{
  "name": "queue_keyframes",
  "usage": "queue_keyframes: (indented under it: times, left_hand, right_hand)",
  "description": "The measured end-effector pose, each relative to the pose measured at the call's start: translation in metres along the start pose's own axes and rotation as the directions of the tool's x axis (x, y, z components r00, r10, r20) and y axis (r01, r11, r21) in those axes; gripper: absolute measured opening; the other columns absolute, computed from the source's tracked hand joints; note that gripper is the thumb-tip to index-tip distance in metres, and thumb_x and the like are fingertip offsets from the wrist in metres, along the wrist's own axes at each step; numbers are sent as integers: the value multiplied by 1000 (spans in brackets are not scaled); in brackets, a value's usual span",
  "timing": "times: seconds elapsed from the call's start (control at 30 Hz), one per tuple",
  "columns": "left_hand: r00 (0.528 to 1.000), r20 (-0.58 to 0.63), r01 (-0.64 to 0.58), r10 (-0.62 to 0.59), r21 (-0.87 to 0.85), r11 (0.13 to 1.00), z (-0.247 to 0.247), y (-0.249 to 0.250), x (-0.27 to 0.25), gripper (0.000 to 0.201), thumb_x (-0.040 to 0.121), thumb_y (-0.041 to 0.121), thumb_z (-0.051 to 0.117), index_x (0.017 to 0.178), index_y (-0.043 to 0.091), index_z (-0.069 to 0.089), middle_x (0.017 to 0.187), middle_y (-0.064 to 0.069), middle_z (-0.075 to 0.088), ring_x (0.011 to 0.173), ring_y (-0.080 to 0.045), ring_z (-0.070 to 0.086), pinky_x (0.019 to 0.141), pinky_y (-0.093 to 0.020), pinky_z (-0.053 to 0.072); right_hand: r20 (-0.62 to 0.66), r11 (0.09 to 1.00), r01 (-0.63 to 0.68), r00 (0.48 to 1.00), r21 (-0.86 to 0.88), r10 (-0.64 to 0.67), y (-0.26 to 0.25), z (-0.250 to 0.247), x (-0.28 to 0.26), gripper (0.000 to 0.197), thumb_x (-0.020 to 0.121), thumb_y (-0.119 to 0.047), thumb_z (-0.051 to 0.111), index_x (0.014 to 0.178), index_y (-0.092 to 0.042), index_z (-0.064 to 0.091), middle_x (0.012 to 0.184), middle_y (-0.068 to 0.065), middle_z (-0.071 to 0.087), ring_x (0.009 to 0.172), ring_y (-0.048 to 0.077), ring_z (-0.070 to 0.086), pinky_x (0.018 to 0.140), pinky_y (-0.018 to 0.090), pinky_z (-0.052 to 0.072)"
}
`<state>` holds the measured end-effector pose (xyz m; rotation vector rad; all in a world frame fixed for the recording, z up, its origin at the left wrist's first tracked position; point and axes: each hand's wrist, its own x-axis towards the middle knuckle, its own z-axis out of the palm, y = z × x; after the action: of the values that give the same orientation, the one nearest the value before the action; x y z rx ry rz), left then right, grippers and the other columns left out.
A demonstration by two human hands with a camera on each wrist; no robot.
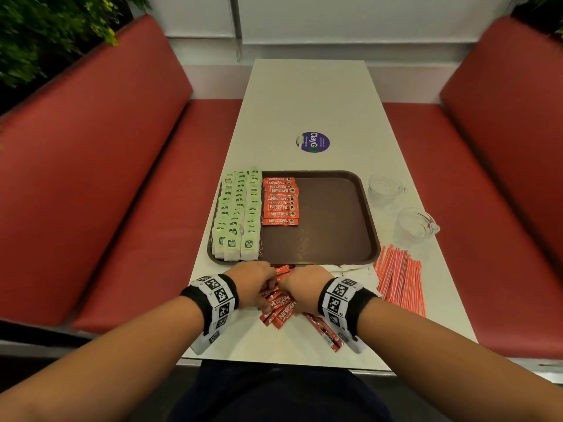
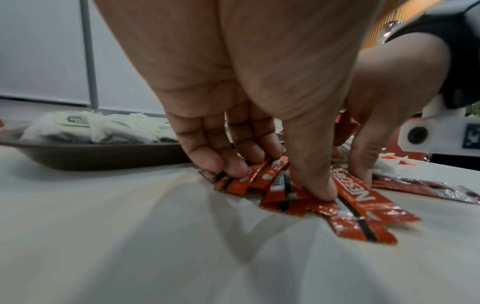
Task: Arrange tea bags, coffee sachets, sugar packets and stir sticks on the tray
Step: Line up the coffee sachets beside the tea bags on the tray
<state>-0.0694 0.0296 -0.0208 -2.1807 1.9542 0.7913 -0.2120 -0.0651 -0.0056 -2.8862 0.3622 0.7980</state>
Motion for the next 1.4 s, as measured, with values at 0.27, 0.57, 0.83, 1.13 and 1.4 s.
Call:
queue_keyframes:
  times: [0.27,0.57,0.83,1.13,1.4]
  left_hand:
    - [996,-64,62,-65,-39,997,-2,0,0,27,82,29,74,106,23,62,102,4,64,92,-15,59,75,-23,41]
    - [981,-165,86,-103,-104,991,7,-2,-2,33,84,32,69,113,21,57,111,2,58,96,-17,58,82,-25,45]
    - [990,-56,117,-130,-199,973,-3,-13,1,28,89,33,72,115,24,67,107,7,68,90,-6,59,84,-23,48]
    - [957,-233,85,-174,-347,934,-24,-17,6,13,94,33,64,104,29,71,91,13,66,83,-7,59,78,-27,49]
    - [937,-330,-53,-113,-453,890,-47,-15,20,14,91,27,70,105,25,73,89,13,67,83,-4,59,74,-16,42]
  right_hand:
    - [38,1000,8,999,-19,-8,4,-5,8,26,83,-28,76,106,-18,67,95,6,69,87,27,66,76,36,55]
    - [-6,992,0,1000,123,1,27,-16,10,15,91,-20,55,106,-19,59,103,4,62,94,26,62,84,42,54]
    - [-69,906,-96,988,412,136,50,-20,5,12,93,-12,50,95,-21,42,91,3,58,82,25,58,69,36,47]
    - [-225,779,8,959,627,172,56,-19,12,5,97,-16,51,100,-19,49,88,7,64,77,24,62,70,40,54]
    - [-353,744,107,918,659,182,66,-24,18,16,97,-25,61,82,-23,56,79,-4,59,74,13,56,66,30,42]
